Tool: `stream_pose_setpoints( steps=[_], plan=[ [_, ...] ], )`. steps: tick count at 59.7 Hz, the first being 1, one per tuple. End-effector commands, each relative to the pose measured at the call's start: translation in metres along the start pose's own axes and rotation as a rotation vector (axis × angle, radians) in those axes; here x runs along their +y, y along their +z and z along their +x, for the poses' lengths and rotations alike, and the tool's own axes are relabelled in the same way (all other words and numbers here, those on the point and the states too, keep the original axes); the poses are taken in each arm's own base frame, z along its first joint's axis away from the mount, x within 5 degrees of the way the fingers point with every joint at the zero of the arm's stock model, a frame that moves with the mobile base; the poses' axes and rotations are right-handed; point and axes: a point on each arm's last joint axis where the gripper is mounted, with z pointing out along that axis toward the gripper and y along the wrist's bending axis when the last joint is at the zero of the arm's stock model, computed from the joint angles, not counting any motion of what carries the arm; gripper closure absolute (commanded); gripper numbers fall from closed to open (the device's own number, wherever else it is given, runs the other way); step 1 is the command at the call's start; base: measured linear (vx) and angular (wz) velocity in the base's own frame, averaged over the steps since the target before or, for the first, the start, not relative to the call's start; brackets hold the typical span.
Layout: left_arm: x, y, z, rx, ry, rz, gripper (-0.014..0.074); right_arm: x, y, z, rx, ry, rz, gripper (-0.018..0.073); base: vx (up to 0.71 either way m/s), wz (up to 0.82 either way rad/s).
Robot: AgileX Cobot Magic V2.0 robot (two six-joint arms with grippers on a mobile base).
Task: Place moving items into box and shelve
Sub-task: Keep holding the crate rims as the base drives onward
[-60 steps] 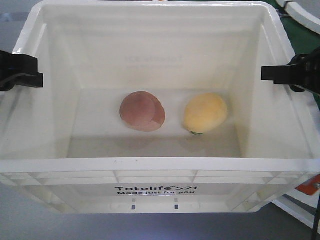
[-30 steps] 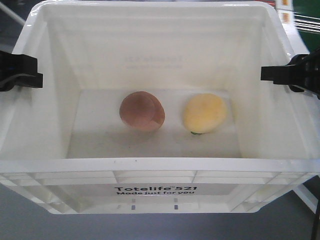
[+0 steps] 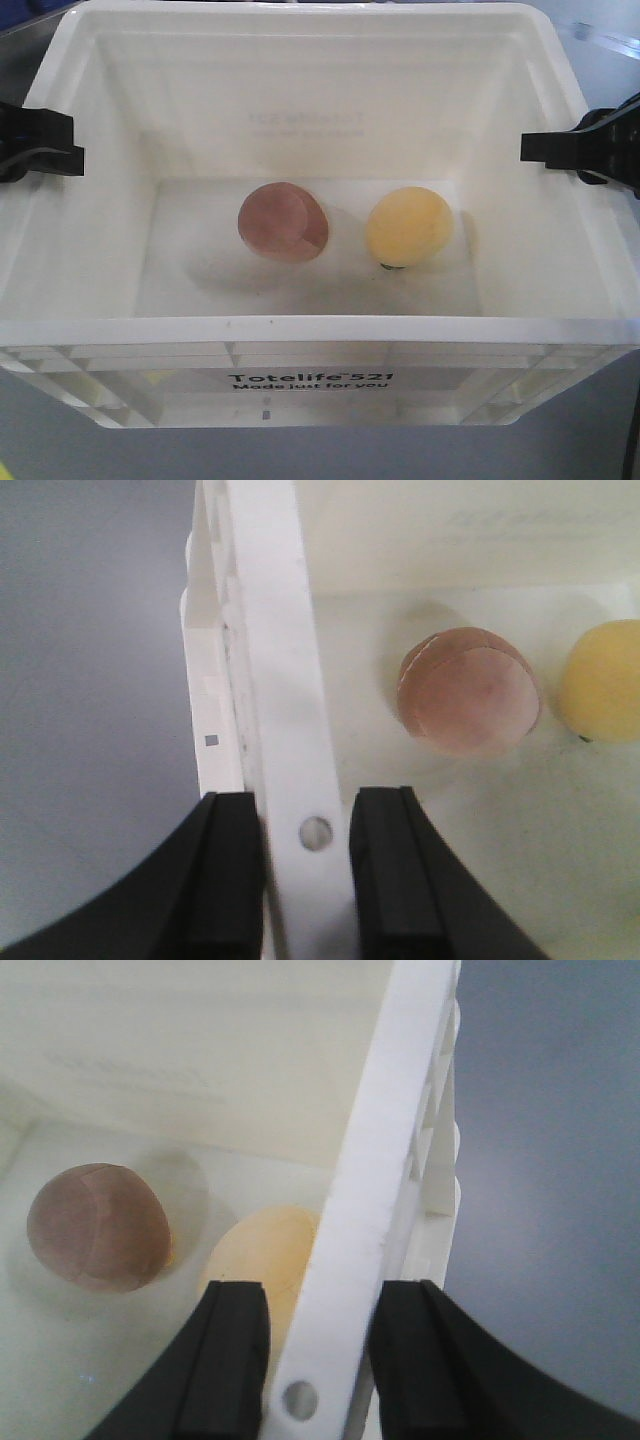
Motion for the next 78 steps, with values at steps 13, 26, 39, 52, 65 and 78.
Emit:
stream_pose_setpoints(
  steps=[13, 26, 39, 52, 65, 78],
  plan=[
    [-0.0089, -0.0227, -0.015, -0.182, 0.011, 0.074, 0.06, 0.0056, -0.0186, -0.0203, -0.181, -0.017, -0.004, 0.0565, -0.1, 0.77],
    [-0.0089, -0.0227, -0.0149, -0.181, 0.011, 0.073, 0.06, 0.0056, -0.0186, -0.0203, -0.181, -0.017, -0.003, 0.0565, -0.09, 0.76],
    [-0.0089, -0.0226, -0.0149, -0.18, 0.011, 0.073, 0.06, 0.0056, -0.0187, -0.0204, -0.182, -0.017, -0.003, 0.0565, -0.08, 0.75],
    [-0.0089, -0.0226, -0.0148, -0.179, 0.011, 0.073, 0.06, 0.0056, -0.0187, -0.0204, -0.182, -0.017, -0.003, 0.0565, -0.09, 0.65],
    [-0.0089, -0.0226, -0.0148, -0.179, 0.011, 0.073, 0.06, 0.0056, -0.0187, -0.0204, -0.182, -0.017, -0.003, 0.0565, -0.09, 0.44],
    [-0.0089, -0.0226, -0.0148, -0.179, 0.011, 0.073, 0.06, 0.0056, -0.0187, -0.0204, -0.182, -0.017, -0.003, 0.0565, -0.06, 0.23]
  ],
)
